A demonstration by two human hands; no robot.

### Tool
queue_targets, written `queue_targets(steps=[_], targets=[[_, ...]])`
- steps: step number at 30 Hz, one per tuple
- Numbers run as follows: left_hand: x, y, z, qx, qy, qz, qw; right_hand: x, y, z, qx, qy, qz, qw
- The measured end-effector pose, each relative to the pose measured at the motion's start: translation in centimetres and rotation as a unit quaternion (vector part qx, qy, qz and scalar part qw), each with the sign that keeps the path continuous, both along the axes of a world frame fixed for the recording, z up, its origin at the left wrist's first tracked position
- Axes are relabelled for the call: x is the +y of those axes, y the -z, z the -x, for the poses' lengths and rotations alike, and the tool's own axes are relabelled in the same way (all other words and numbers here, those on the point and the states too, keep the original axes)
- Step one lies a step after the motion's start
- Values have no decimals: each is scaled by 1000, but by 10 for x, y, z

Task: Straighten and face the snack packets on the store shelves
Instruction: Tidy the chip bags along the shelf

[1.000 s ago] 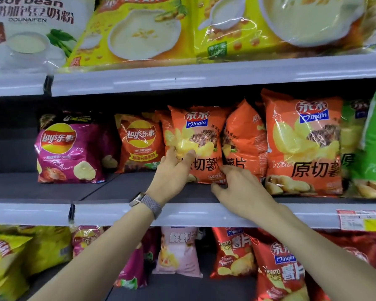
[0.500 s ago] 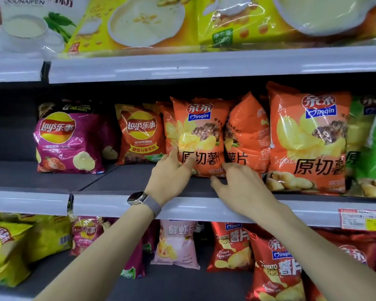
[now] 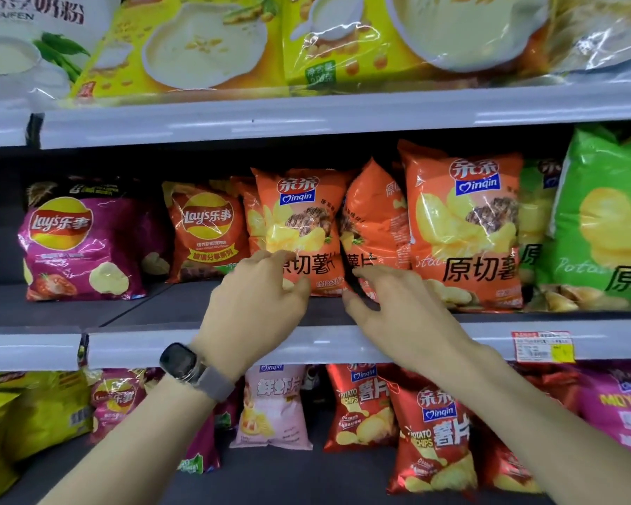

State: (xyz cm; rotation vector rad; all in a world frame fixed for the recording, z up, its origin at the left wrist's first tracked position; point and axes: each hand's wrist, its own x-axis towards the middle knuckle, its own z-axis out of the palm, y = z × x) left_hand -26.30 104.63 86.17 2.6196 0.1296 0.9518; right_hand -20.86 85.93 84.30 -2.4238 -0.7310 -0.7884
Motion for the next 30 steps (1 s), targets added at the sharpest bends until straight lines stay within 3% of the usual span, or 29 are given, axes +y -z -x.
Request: queue_targets(steps=[6, 10, 16, 22, 30], targets=[[-60, 8, 19, -10, 47, -37, 998, -56, 10, 27, -28, 29, -2, 999], [-115, 23, 23, -21, 124, -16, 992, -111, 27, 41, -68, 86, -20, 994], [-222, 63, 13, 34, 232, 7, 972, -223, 69, 61, -64, 177, -15, 982], [-361, 125, -14, 132, 284, -42, 949, -360, 141, 68, 51, 274, 7, 960], [-545, 230, -26, 274, 361, -105, 885, -521, 252, 114, 230, 413, -6, 881]])
